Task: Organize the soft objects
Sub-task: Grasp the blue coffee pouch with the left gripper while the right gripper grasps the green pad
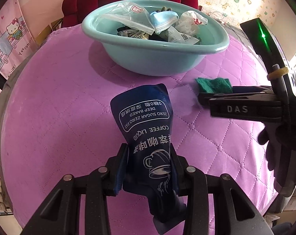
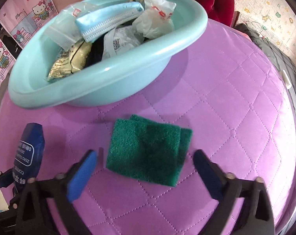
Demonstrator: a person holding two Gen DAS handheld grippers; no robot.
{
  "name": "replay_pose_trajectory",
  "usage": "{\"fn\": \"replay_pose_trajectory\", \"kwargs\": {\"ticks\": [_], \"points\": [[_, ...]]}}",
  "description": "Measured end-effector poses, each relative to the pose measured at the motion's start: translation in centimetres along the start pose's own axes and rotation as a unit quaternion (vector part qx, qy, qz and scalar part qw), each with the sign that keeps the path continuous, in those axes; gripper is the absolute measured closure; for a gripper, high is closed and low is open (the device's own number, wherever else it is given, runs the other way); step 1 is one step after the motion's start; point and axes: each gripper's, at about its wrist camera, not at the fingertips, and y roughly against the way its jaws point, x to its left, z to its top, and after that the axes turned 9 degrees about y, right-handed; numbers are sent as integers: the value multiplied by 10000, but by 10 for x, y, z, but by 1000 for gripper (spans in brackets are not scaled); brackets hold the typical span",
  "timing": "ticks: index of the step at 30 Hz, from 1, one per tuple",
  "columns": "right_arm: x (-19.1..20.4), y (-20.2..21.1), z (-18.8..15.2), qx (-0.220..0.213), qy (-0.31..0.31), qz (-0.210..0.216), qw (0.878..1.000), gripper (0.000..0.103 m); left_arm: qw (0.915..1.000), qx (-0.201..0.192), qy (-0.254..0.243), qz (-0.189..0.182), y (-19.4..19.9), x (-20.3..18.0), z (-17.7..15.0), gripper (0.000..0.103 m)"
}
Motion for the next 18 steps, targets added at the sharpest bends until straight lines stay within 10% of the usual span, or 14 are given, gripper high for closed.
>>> {"fn": "replay_pose_trajectory", "kwargs": {"ticks": [5,18], "points": [[5,9,1,-86,67,-52,9999,95,10000,9,-11,-43,-1,2,1,61],[16,56,-20,-204,-143,24,9997,98,9993,-8,-334,-181,17,3,2,61]]}}
